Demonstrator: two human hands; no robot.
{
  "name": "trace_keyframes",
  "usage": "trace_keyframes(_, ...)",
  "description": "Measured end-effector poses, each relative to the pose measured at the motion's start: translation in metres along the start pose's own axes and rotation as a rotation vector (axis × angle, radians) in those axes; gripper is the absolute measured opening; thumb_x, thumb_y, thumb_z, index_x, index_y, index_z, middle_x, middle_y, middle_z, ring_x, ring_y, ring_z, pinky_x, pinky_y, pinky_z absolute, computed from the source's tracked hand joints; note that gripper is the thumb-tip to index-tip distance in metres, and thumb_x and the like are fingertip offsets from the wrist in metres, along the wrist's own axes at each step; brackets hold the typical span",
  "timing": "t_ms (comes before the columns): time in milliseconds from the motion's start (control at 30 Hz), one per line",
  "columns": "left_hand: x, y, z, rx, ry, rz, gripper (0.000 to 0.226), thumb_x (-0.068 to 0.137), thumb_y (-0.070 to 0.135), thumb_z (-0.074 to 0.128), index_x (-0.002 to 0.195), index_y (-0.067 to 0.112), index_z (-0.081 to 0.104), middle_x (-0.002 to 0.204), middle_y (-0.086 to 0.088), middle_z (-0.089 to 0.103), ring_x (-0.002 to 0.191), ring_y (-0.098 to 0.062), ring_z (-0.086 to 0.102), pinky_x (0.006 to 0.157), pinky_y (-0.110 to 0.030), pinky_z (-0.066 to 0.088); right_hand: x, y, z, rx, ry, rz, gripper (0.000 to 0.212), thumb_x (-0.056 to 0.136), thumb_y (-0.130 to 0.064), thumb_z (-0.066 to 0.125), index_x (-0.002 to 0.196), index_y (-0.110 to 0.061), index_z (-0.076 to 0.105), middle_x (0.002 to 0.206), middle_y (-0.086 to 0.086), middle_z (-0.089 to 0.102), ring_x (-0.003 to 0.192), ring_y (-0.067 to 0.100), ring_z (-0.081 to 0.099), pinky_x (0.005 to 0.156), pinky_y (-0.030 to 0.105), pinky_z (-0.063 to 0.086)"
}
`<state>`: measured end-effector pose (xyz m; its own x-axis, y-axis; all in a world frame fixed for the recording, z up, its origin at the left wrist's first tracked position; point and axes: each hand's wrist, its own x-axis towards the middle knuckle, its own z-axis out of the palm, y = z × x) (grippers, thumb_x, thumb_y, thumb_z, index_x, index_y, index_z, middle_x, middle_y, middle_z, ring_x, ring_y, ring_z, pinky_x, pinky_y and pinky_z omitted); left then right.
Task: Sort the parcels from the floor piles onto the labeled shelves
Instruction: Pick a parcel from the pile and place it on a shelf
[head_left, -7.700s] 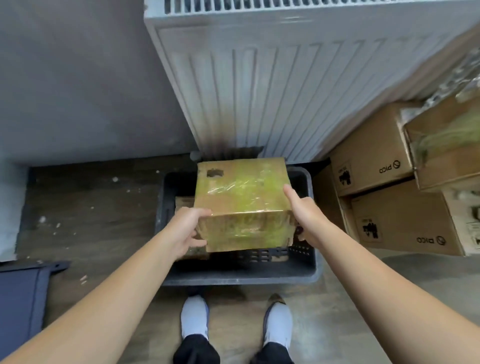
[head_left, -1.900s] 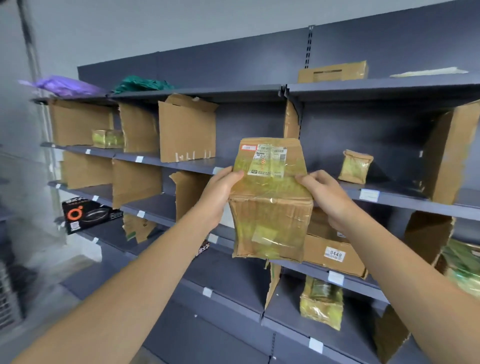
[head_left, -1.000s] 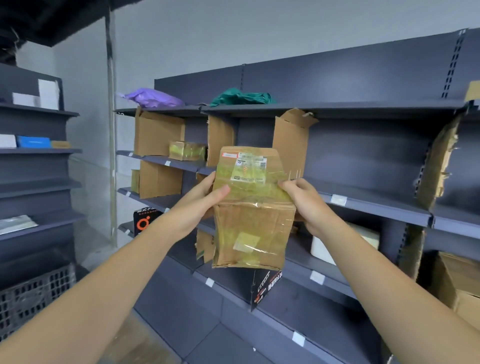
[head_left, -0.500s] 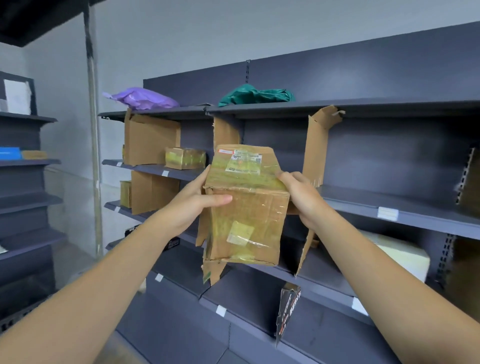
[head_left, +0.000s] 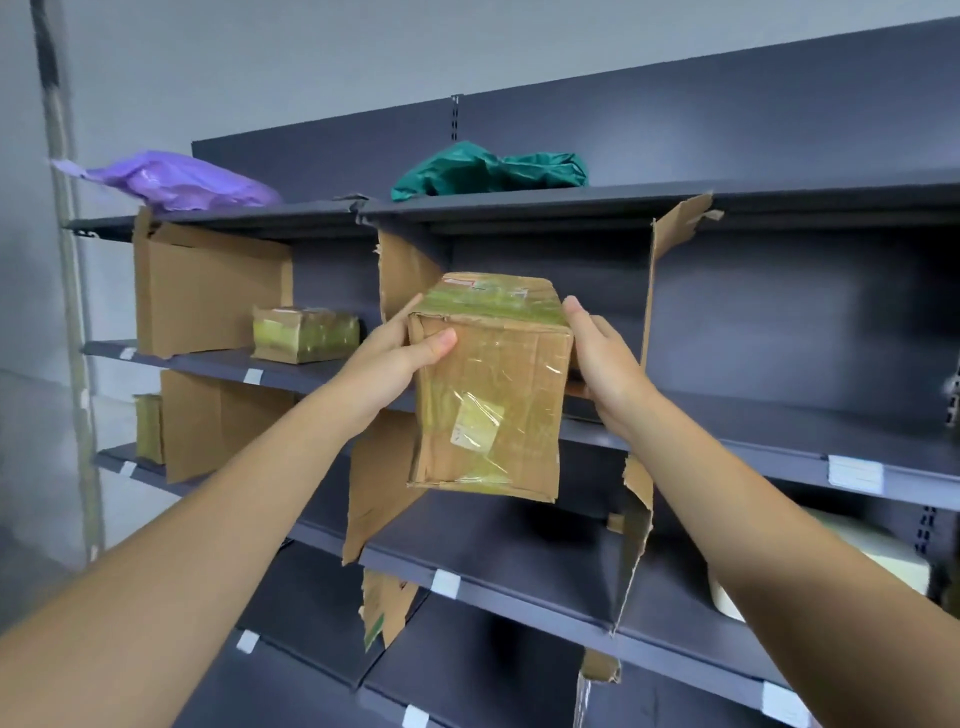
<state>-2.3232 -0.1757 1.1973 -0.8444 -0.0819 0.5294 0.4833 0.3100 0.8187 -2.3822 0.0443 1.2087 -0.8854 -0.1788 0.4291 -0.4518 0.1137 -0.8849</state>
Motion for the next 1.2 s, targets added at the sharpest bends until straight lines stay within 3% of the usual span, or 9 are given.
trace_keyframes(167,0.048,-0.020,-0.004,-0.007,0.031,-0.003,0.037,0.085,0.062,0.058,0.120,0.048,0.056,0.132,0.016,0.059,0.127,-0.013,0.051,0.116,-0.045,0.031,0.026,0.004,0.012,-0.048,-0.020,-0.040,0.063,0.091,-0.075,0.026,0.117,-0.034,0.065,0.111,-0.012,0.072,0.105,0.007,0.065,0.101,0.037,0.046)
trace_keyframes(233,0.068,-0.030,-0.007,-0.024,0.056,0.007,0.048,0.084,0.066,0.057,0.125,0.042,0.052,0.132,0.016,0.057,0.127,-0.012,0.049,0.115,-0.041,0.030,0.033,0.008,0.016,-0.067,-0.087,-0.078,0.053,0.098,-0.064,0.026,0.118,-0.035,0.065,0.110,-0.015,0.072,0.103,0.001,0.066,0.090,0.025,0.047)
trace_keyframes(367,0.105,-0.044,-0.010,-0.016,0.117,-0.008,0.048,0.092,0.060,0.051,0.125,0.025,0.044,0.105,0.020,0.049,0.108,-0.008,0.046,0.092,-0.029,0.032,0.050,0.014,0.030,-0.229,-0.093,-0.146,0.044,0.091,-0.052,0.057,0.131,-0.035,0.053,0.122,-0.015,0.065,0.111,0.001,0.061,0.092,0.021,0.047)
trace_keyframes(467,0.131,-0.055,-0.017,0.038,0.064,0.026,0.047,0.096,0.057,0.047,0.127,0.022,0.052,0.112,0.014,0.054,0.106,-0.008,0.049,0.088,-0.028,0.034,0.071,0.017,0.044,-0.283,-0.017,-0.156,0.034,0.091,-0.043,0.063,0.123,-0.035,0.052,0.117,-0.016,0.063,0.105,0.001,0.061,0.085,0.017,0.048)
trace_keyframes(567,0.154,-0.069,-0.028,0.047,-0.077,-0.007,0.032,0.098,0.049,0.048,0.121,0.028,0.058,0.104,0.017,0.060,0.096,-0.003,0.056,0.089,-0.026,0.042,0.092,0.027,0.057,-0.289,0.088,-0.136,0.024,0.092,-0.042,0.063,0.113,-0.035,0.056,0.109,-0.010,0.065,0.099,0.005,0.064,0.085,0.021,0.051)
trace_keyframes(700,0.174,-0.099,-0.038,0.075,-0.258,0.044,0.026,0.092,0.022,0.063,0.113,0.034,0.052,0.110,0.012,0.061,0.102,-0.008,0.060,0.087,-0.028,0.051,0.114,0.049,0.065,-0.270,0.231,-0.052,0.052,0.088,-0.052,0.063,0.129,-0.021,0.055,0.114,0.000,0.065,0.104,0.015,0.066,0.092,0.036,0.055)
trace_keyframes(800,0.188,-0.117,-0.034,0.187,-0.266,0.095,0.041,0.093,0.019,0.057,0.130,0.036,0.051,0.126,0.005,0.058,0.113,-0.017,0.056,0.101,-0.041,0.048,0.124,0.058,0.070,-0.228,0.281,-0.016,0.057,0.088,-0.050,0.065,0.134,-0.018,0.052,0.113,-0.001,0.066,0.102,0.014,0.067,0.093,0.039,0.056)
trace_keyframes(933,0.201,-0.132,-0.028,0.245,-0.262,0.084,0.054,0.100,0.027,0.046,0.151,0.033,0.032,0.130,0.003,0.057,0.110,-0.020,0.058,0.096,-0.043,0.051,0.139,0.070,0.078,-0.294,0.341,-0.022,0.051,0.088,-0.045,0.068,0.128,-0.017,0.055,0.110,-0.003,0.066,0.103,0.017,0.066,0.096,0.043,0.054)
trace_keyframes(1200,0.230,-0.155,-0.017,0.372,-0.222,0.122,0.054,0.104,0.028,0.038,0.156,0.022,0.022,0.121,-0.001,0.060,0.086,-0.016,0.061,0.084,-0.041,0.056,0.179,0.085,0.081,-0.375,0.375,0.008,0.048,0.089,-0.044,0.067,0.126,-0.016,0.056,0.113,-0.001,0.066,0.105,0.020,0.065,0.096,0.046,0.053)
